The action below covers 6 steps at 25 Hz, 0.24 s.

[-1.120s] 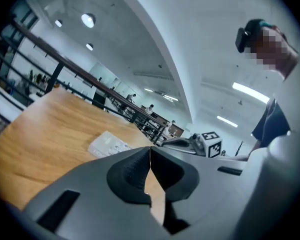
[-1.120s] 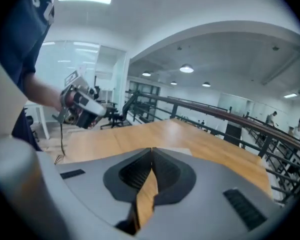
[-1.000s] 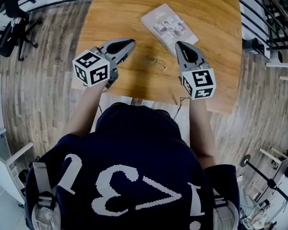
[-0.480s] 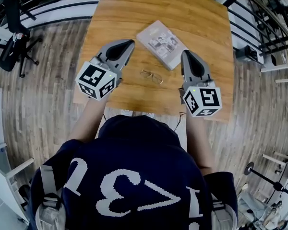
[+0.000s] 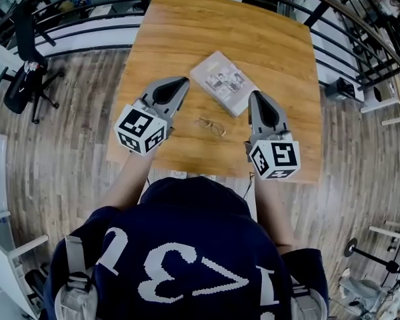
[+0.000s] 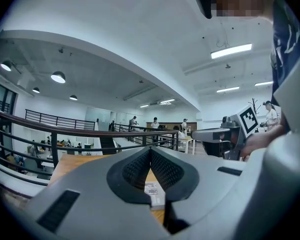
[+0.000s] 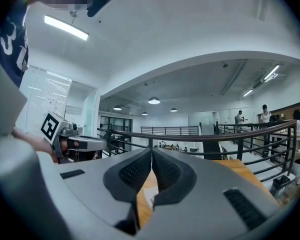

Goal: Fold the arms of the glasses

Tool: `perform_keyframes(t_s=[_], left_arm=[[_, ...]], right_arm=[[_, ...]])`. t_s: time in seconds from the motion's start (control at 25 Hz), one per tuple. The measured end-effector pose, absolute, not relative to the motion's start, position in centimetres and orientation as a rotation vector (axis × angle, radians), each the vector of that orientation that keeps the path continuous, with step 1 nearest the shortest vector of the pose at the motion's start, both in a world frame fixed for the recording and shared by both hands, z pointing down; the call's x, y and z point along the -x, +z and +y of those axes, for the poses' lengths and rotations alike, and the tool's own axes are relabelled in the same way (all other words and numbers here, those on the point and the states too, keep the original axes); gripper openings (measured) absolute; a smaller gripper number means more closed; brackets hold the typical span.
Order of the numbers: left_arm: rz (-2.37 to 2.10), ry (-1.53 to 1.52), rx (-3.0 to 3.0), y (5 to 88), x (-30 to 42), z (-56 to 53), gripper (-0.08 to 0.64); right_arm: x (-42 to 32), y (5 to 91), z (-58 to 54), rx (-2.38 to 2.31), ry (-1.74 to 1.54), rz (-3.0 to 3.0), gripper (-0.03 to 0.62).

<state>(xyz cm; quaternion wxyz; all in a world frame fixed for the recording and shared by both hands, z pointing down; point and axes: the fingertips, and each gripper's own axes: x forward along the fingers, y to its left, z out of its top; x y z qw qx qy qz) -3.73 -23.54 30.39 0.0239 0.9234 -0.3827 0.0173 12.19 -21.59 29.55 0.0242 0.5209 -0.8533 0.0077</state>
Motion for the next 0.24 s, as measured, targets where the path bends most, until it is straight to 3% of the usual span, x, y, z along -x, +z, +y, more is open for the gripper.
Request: perform_keyframes(t_s=[0.24], left_arm=[[-1.198, 0.046, -2.858, 29.92, 3.82, -23.36, 0.017]], right_arm=[[-11.84, 29.29, -21.22, -1.603, 0.021, -2.646, 0.028]])
